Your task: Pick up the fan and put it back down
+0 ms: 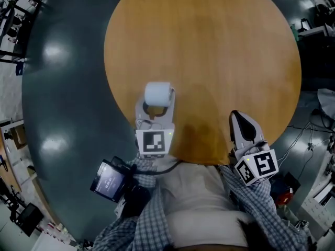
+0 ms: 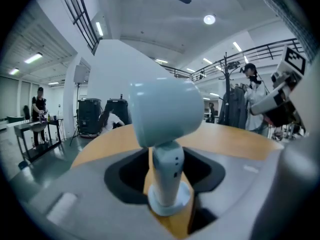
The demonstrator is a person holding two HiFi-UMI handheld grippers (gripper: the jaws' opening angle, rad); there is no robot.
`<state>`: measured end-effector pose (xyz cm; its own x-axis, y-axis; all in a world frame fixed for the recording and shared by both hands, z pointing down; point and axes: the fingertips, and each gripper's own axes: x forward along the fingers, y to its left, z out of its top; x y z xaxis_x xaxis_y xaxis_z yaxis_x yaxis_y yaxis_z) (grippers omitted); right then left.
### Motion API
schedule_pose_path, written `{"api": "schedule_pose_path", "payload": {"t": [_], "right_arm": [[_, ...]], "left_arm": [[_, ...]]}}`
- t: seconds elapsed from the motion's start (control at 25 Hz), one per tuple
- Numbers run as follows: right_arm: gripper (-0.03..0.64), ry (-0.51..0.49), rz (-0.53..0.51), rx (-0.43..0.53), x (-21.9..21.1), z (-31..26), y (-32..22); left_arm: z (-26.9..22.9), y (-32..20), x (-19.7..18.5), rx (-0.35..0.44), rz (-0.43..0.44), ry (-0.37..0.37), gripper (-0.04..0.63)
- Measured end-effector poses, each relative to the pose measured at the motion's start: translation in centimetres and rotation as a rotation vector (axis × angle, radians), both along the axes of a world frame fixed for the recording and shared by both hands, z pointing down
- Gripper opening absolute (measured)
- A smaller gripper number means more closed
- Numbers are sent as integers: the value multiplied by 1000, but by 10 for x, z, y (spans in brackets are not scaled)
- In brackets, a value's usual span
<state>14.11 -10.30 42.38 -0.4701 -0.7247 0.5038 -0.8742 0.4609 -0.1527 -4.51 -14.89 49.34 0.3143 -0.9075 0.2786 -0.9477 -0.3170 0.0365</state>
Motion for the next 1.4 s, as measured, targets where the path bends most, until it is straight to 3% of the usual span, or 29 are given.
{"api": "schedule_pose_path", "payload": {"t": [0.4, 0.72, 1.4], "right_arm": [[2, -1, 21, -6, 14, 12, -4], [2, -17, 31, 14, 12, 7, -1], [2, -109, 46, 101, 5, -34, 3]], "left_arm": [[3, -15, 11, 12, 3, 26, 143], [2, -11, 11, 3, 46, -24, 143], [-64, 5, 10, 29, 97, -84, 143]]}}
